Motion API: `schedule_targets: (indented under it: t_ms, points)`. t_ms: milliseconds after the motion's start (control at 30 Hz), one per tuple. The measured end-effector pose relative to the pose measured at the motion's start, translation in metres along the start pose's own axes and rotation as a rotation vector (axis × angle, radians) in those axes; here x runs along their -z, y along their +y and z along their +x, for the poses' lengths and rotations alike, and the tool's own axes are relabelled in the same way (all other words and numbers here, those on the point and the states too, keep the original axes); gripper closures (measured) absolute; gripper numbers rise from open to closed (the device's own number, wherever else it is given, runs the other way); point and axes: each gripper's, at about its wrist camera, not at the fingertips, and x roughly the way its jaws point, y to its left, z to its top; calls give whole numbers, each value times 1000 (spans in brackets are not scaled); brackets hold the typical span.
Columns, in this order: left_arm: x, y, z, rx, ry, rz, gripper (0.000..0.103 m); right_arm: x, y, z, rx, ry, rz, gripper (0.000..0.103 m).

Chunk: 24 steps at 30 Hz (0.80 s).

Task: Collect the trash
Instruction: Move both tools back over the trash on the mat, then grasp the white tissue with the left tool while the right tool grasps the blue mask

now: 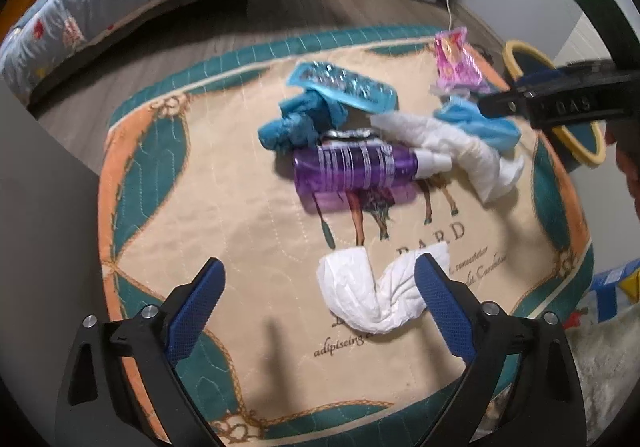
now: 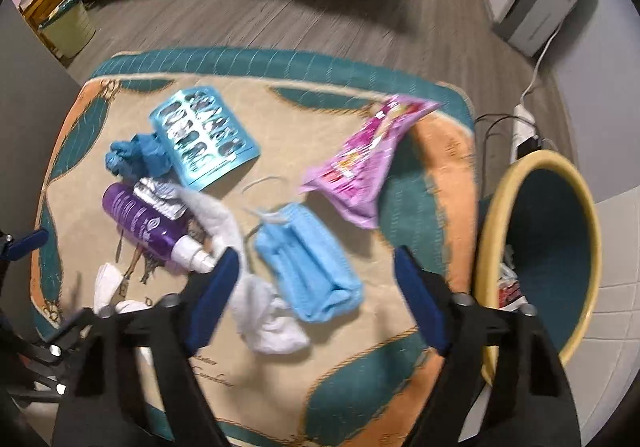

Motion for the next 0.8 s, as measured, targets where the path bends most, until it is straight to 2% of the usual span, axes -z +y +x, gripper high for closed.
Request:
schedule_targets:
  t_ms: [100, 167, 233, 300, 400, 533, 600, 700, 767, 800]
  points:
    - [3, -3, 6, 16, 32, 7, 12, 0, 8, 8, -21, 38, -13, 49]
    - [4, -5, 8, 32, 50, 5, 23, -1, 11, 12, -30, 56, -18, 56]
    - [5, -4, 11, 38, 65, -2, 23, 0, 13, 14, -34, 68, -15, 57]
    - [6, -3, 13, 39, 79, -11, 27, -1, 13, 15, -36, 71, -16, 64]
    - [8, -1, 15, 60, 103, -31, 34, -2, 11, 13, -45, 65, -9, 67]
    - [10, 0, 20, 72, 136, -30, 49, 0, 7, 15, -39, 92, -8, 73]
    - [12, -1, 24, 81, 152, -23, 56, 1, 6, 20, -25, 114, -17, 81]
    - [13, -3, 25, 83, 150, 1, 65, 4, 4, 20, -30, 120, -18, 85]
    - [12, -6, 23, 82, 145, 24, 78, 5, 4, 17, -36, 112, -16, 91]
    - [12, -7, 23, 80, 143, 35, 79, 5, 4, 15, -41, 108, -15, 94]
